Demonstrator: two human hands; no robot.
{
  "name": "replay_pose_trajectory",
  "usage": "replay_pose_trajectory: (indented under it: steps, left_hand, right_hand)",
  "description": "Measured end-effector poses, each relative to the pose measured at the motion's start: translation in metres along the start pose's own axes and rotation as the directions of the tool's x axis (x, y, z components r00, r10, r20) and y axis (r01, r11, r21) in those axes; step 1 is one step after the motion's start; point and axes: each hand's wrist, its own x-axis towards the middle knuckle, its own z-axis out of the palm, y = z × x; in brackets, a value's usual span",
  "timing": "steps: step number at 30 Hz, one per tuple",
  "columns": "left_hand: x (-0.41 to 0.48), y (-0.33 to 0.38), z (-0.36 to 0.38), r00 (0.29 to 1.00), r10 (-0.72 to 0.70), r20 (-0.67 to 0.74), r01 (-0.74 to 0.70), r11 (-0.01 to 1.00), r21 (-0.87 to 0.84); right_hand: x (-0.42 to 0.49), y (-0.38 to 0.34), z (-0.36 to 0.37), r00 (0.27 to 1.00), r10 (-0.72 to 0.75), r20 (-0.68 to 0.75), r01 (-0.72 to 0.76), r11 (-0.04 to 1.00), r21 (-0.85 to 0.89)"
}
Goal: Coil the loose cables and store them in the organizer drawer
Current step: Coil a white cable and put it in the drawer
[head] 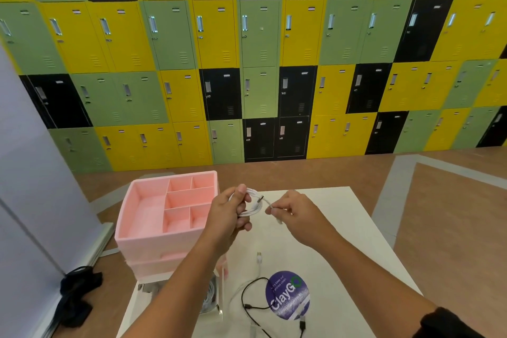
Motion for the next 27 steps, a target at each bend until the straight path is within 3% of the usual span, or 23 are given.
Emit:
replay_pose_trajectory:
  steps: [2, 4, 7, 9, 11, 13, 16, 20, 25, 27]
  left_hand:
    - [-0.001, -0.001, 0.004, 1.0, -0.001, 0.001, 0.001, 1.0, -0.024]
    - [-0.002, -0.002, 0.008, 1.0, 0.002, 0.01, -0.002, 1.0, -0.029]
    - [-0.004, -0.003, 0.014, 1.0, 0.006, 0.023, -0.006, 1.0, -0.006]
    - [-0.004, -0.003, 0.018, 1.0, 0.016, 0.021, -0.016, 1.0, 0.023]
    - [-0.004, -0.004, 0.022, 1.0, 0.03, 0.006, -0.03, 0.998, 0.06]
    - [-0.005, -0.006, 0.026, 0.999, 0.034, -0.015, -0.032, 0.995, 0.092]
    - [-0.004, -0.009, 0.031, 0.997, 0.018, -0.076, -0.007, 0.99, 0.141]
    - [-0.003, -0.012, 0.036, 0.99, 0.025, -0.138, -0.009, 0.994, 0.111]
    - [-0.002, -0.01, 0.035, 0.987, 0.09, -0.136, -0.068, 0.985, 0.157]
    - [-0.003, -0.009, 0.035, 0.988, 0.118, -0.101, -0.097, 0.978, 0.186]
  right_hand:
    - [-0.002, -0.001, 0.002, 0.998, 0.034, -0.053, -0.028, 0.993, 0.113]
    - [-0.004, -0.003, 0.004, 0.989, 0.11, -0.097, -0.064, 0.919, 0.389]
    - [-0.006, -0.008, 0.007, 0.964, 0.252, -0.089, -0.098, 0.642, 0.76]
    - [-0.007, -0.012, 0.01, 0.96, 0.279, -0.031, -0.111, 0.478, 0.872]
    - [-0.009, -0.013, 0.013, 0.964, 0.265, 0.028, -0.131, 0.379, 0.916]
    - [-0.011, -0.015, 0.016, 0.968, 0.243, 0.06, -0.153, 0.386, 0.91]
    - [-0.016, -0.014, 0.02, 0.978, 0.192, 0.08, -0.165, 0.48, 0.862]
    - [-0.016, -0.013, 0.024, 0.982, 0.158, 0.107, -0.176, 0.531, 0.829]
    - [-0.016, -0.018, 0.022, 0.981, 0.072, 0.182, -0.194, 0.489, 0.851]
    - [-0.016, -0.023, 0.023, 0.977, 0.11, 0.182, -0.213, 0.508, 0.835]
